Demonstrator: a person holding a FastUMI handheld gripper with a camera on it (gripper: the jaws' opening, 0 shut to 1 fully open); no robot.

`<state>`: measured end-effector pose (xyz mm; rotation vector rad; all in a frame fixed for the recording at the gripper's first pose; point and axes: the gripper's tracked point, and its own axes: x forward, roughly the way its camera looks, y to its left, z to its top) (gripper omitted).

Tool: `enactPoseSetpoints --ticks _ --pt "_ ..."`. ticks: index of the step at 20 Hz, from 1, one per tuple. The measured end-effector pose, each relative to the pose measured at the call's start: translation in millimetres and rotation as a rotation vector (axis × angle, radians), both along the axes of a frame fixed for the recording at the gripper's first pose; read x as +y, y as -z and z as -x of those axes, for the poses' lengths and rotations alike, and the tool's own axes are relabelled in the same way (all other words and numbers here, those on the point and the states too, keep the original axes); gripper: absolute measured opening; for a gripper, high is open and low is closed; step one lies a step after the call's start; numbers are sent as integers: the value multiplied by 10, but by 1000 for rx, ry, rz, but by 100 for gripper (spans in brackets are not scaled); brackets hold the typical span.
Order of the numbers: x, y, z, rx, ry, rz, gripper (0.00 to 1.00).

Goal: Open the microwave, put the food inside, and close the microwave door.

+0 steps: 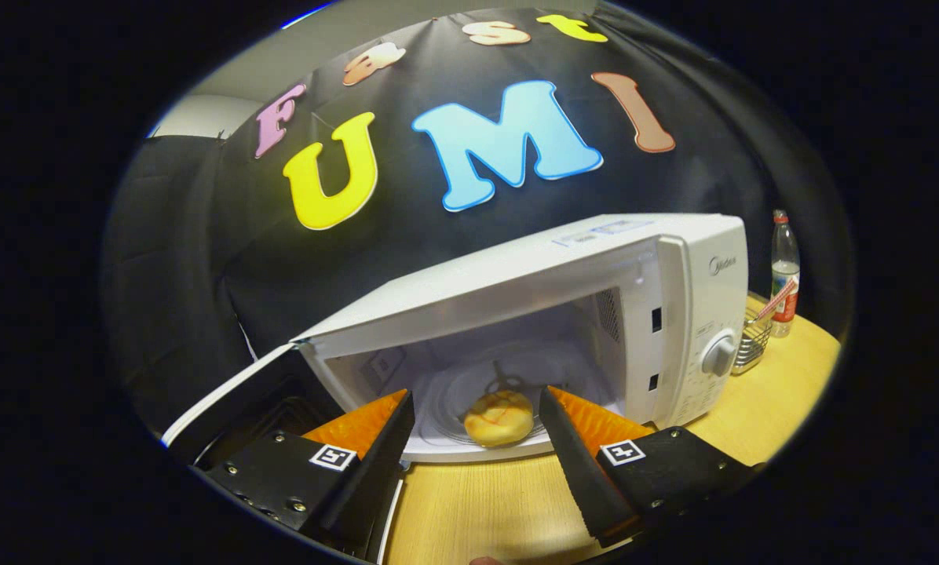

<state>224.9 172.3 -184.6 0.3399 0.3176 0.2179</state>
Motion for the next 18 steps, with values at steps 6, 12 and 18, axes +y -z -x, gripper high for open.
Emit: enactPoseSetpoints --ticks 6,12,18 --pt "-12 -526 682 -87 -26 46 97" --pt "156 -933 1312 -158 -77 74 97" --pt "533 -1203 1988 -221 -185 83 97"
